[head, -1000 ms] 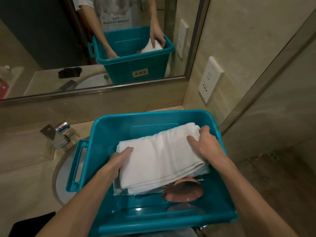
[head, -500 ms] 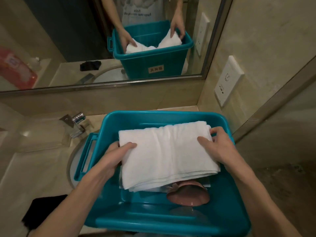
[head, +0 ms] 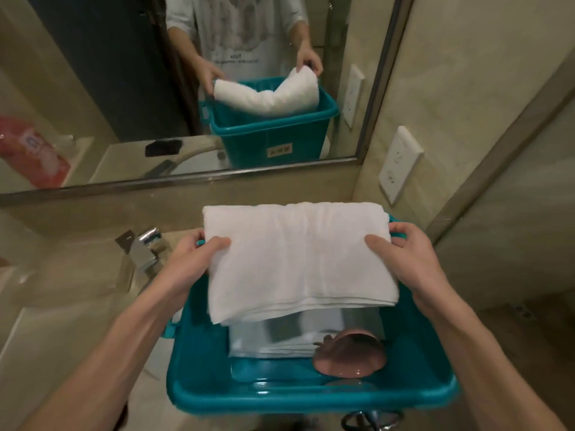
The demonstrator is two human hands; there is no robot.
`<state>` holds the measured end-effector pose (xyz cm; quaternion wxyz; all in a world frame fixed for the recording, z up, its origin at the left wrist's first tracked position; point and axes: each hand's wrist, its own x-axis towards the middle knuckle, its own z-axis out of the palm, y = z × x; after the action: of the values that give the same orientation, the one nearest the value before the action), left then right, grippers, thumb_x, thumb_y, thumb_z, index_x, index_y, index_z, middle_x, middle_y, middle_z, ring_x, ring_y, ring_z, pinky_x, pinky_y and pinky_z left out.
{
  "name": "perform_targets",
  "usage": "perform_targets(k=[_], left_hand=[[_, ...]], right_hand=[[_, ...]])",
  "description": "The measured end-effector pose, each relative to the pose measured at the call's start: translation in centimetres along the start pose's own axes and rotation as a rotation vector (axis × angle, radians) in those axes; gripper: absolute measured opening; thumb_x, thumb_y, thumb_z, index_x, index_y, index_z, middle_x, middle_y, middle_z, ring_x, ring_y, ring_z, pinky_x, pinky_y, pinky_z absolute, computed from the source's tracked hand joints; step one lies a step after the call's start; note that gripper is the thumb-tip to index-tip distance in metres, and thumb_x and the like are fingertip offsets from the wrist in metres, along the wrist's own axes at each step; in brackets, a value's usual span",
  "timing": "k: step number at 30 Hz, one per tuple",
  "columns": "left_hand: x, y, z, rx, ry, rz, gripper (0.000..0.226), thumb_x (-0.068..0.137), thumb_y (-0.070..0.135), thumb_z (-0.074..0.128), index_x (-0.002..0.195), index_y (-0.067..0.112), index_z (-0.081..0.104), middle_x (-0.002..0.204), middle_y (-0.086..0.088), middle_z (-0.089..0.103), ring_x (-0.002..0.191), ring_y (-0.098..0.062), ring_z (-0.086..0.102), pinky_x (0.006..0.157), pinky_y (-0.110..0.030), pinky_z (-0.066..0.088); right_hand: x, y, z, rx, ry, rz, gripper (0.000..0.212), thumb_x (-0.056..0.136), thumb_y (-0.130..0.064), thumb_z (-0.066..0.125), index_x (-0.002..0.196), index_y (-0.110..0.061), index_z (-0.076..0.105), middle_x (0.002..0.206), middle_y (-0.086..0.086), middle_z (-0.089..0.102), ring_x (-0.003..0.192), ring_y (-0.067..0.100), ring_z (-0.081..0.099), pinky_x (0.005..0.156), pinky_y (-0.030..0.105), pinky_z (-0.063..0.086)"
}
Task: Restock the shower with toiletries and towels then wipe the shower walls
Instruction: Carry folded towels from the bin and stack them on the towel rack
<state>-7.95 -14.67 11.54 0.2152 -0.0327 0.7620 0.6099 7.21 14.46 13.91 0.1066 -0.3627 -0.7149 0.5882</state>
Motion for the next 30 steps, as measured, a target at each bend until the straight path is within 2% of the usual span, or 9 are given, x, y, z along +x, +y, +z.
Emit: perform_targets(k=[3,8,11,15,19,21,23,26,30], left_hand=[[0.3,1.6,-0.2,0.015,-0.117,0.1,0.036,0.089,0.028,0.073,0.12,0.015,0.058,0.111,-0.001,0.07,0.097,-0.019,0.069,0.071,-0.031,0.051],[-0.3,4.4,0.2,0.075,-0.328,0.301,0.067,0.071,0.018,0.09,0.129,0.017,0.057,0.117,0.003,0.072,0.104,-0.018,0.07,0.087,-0.036,0.056],[-1.2,7.1,0.8,0.037,-0.43,0.419,0.064,0.07,0.009,0.089,0.127,0.015,0.059,0.116,0.001,0.073,0.104,-0.018,0.07,0.084,-0.033,0.056],[-4.5,11.9,2.4,-0.009,-0.606,0.574,0.057,0.073,0.006,0.085,0.125,0.017,0.061,0.114,0.001,0.073,0.102,-0.018,0.07,0.088,-0.038,0.056],[-9.5,16.3,5.3,-0.038,-0.843,0.697,0.056,0.073,0.013,0.086,0.123,0.02,0.063,0.113,0.003,0.075,0.101,-0.015,0.072,0.082,-0.032,0.055],[-12.4,17.7,7.2,-0.043,-0.96,0.741,0.063,0.067,0.02,0.09,0.124,0.021,0.064,0.115,0.002,0.075,0.105,-0.017,0.072,0.086,-0.037,0.056],[-16.0,18.4,9.4,-0.059,-1.072,0.781,0.061,0.066,0.016,0.088,0.122,0.019,0.065,0.113,0.0,0.076,0.104,-0.019,0.072,0.084,-0.034,0.056],[-22.5,17.9,12.4,-0.105,-1.221,0.832,0.053,0.068,0.006,0.085,0.118,0.014,0.066,0.108,-0.004,0.077,0.092,-0.014,0.073,0.07,-0.02,0.056],[-31.5,15.5,14.9,-0.116,-1.446,0.845,0.052,0.073,0.01,0.083,0.121,0.016,0.066,0.113,-0.004,0.075,0.1,-0.018,0.072,0.074,-0.024,0.056]], right_hand=[[-3.2,-1.6,-0.6,-0.001,0.105,-0.055,0.038,0.084,-0.025,0.074,0.115,-0.02,0.053,0.085,0.0,0.078,0.077,0.019,0.075,0.075,0.048,0.06],[-11.0,-4.3,-2.5,0.012,0.337,-0.167,0.036,0.089,-0.024,0.07,0.118,-0.026,0.049,0.087,-0.005,0.074,0.072,0.012,0.074,0.062,0.036,0.063],[-16.6,-5.6,-4.2,0.033,0.466,-0.259,0.036,0.09,-0.022,0.071,0.118,-0.026,0.048,0.095,-0.002,0.075,0.077,0.013,0.074,0.056,0.029,0.06],[-24.6,-7.1,-7.4,0.12,0.673,-0.344,0.031,0.09,-0.012,0.07,0.114,-0.021,0.052,0.093,0.009,0.077,0.079,0.026,0.073,0.064,0.043,0.06],[-33.1,-8.3,-9.9,0.138,0.903,-0.427,0.028,0.091,-0.001,0.066,0.108,-0.019,0.052,0.085,0.006,0.075,0.065,0.015,0.067,0.055,0.031,0.057],[-37.6,-8.3,-11.1,0.11,1.024,-0.45,0.03,0.09,0.002,0.067,0.104,-0.021,0.053,0.081,0.002,0.075,0.064,0.011,0.067,0.054,0.028,0.056],[-42.3,-7.7,-12.0,0.082,1.147,-0.456,0.031,0.089,0.003,0.067,0.106,-0.02,0.055,0.086,0.003,0.075,0.071,0.015,0.068,0.06,0.032,0.057],[-49.6,-6.3,-12.4,0.059,1.3,-0.437,0.032,0.087,0.001,0.069,0.106,-0.023,0.058,0.101,0.01,0.075,0.084,0.021,0.072,0.071,0.039,0.059],[-59.7,-4.0,-11.9,0.034,1.521,-0.409,0.034,0.087,0.002,0.069,0.114,-0.016,0.059,0.105,0.01,0.074,0.085,0.017,0.071,0.07,0.035,0.057]])
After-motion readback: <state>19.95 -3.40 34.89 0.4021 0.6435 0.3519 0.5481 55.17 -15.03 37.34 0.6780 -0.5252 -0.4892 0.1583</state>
